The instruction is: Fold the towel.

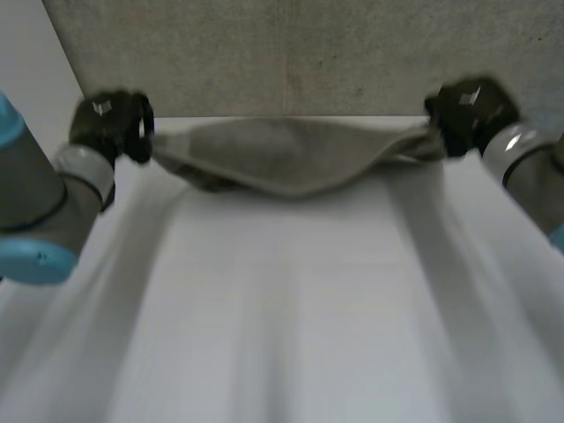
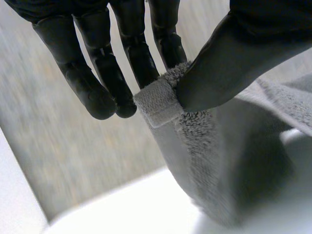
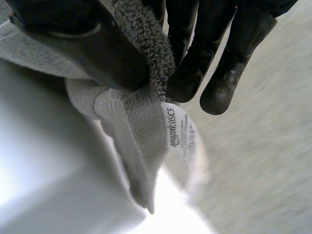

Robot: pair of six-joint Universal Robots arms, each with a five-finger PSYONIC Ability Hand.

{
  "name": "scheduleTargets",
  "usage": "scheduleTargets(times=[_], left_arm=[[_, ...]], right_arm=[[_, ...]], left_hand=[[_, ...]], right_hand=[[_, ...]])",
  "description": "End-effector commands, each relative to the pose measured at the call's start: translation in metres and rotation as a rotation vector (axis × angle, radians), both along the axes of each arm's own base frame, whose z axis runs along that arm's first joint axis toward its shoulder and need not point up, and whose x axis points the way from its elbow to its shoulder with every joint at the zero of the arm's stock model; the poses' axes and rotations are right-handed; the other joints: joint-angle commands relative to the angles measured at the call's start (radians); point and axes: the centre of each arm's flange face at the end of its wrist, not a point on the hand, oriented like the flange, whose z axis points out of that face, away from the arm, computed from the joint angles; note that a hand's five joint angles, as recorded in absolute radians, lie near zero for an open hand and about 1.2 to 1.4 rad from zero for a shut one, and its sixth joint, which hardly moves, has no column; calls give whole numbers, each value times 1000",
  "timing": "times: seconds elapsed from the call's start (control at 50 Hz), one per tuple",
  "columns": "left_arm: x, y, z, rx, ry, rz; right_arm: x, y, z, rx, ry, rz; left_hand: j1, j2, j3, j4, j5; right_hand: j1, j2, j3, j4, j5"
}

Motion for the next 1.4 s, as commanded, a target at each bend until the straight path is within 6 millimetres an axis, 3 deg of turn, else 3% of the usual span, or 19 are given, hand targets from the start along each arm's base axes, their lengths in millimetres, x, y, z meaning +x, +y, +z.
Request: scheduleTargets(times=[0.02, 0.1, 0.22, 0.32, 0.42, 0.48, 0.62, 0.68, 0.84, 0.96, 1.0, 1.02, 1.06, 1.08, 1.12, 1.18, 1.22, 1.32, 1.4], left_arm=[[10, 40, -68, 130, -221, -20], [14, 56, -60, 100, -280, -37], [18, 83, -28, 3, -290, -73], [40, 98, 16, -122, -264, 3], [54, 108, 50, -233, -241, 55], [57, 114, 56, -256, -236, 55], [53, 115, 44, -219, -247, 4], [47, 103, 22, -137, -259, -23], [13, 58, -37, 67, -312, -95], [2, 27, -35, 106, -356, -50], [-7, 6, -4, 53, -335, -19], [-7, 6, -4, 53, -335, -19], [-10, -8, 43, -62, -282, 14], [-10, -8, 43, -63, -282, 14], [-10, -18, 91, -192, -173, 50], [-6, -20, 116, -254, -99, 76], [6, -14, 162, -353, 48, 127], [22, -9, 180, -372, 146, 144], [21, -7, 163, -313, 134, 136]], right_arm=[[-9, 39, -75, 282, 117, 21], [-13, 51, -72, 293, 119, 18], [-24, 82, -29, 194, 80, 3], [-40, 111, 23, 56, 47, -39], [-65, 122, 51, 16, 39, -120], [-69, 128, 52, 61, 45, -105], [-72, 126, 51, 107, 37, -60], [-74, 114, 46, 129, 35, -57], [-44, 56, -2, 285, 116, -18], [-26, 26, -2, 212, 199, -61], [-13, 7, 21, 84, 198, -90], [-13, 7, 21, 83, 198, -90], [1, -7, 63, -124, 105, -98], [1, -7, 63, -125, 105, -98], [7, -15, 100, -364, -37, -105], [5, -11, 121, -480, -112, -112], [-3, 11, 157, -644, -204, -111], [-5, 18, 141, -555, -176, -104], [-6, 21, 117, -405, -120, -100]], left_hand=[[-49, -87, -151, -117, -261], [-49, -87, -151, -117, -261], [-49, -87, -151, -117, -261], [-49, -87, -151, -117, -261], [-49, -87, -151, -117, -261], [-49, -87, -151, -117, -261], [-49, -87, -151, -117, -261], [-49, -87, -151, -117, -261], [-49, -87, -151, -117, -261], [-49, -87, -151, -117, -261], [-49, -87, -151, -117, -261], [-49, -87, -151, -117, -261], [-49, -87, -151, -117, -261], [-49, -87, -151, -117, -261], [-49, -87, -151, -117, -261], [-49, -87, -151, -117, -261], [-49, -87, -151, -117, -261], [-49, -87, -151, -117, -261], [-49, -87, -151, -117, -261]], right_hand=[[79, 104, 47, 58, 68], [79, 104, 47, 58, 68], [79, 104, 47, 58, 68], [79, 104, 47, 58, 68], [79, 104, 47, 58, 68], [79, 104, 47, 58, 68], [79, 104, 47, 58, 68], [79, 104, 47, 58, 68], [79, 104, 47, 58, 68], [79, 104, 47, 58, 68], [79, 104, 47, 58, 68], [79, 104, 47, 58, 68], [79, 104, 47, 58, 68], [79, 104, 47, 58, 68], [79, 104, 47, 58, 68], [79, 104, 47, 58, 68], [79, 104, 47, 58, 68], [79, 104, 47, 58, 68], [79, 104, 47, 58, 68]])
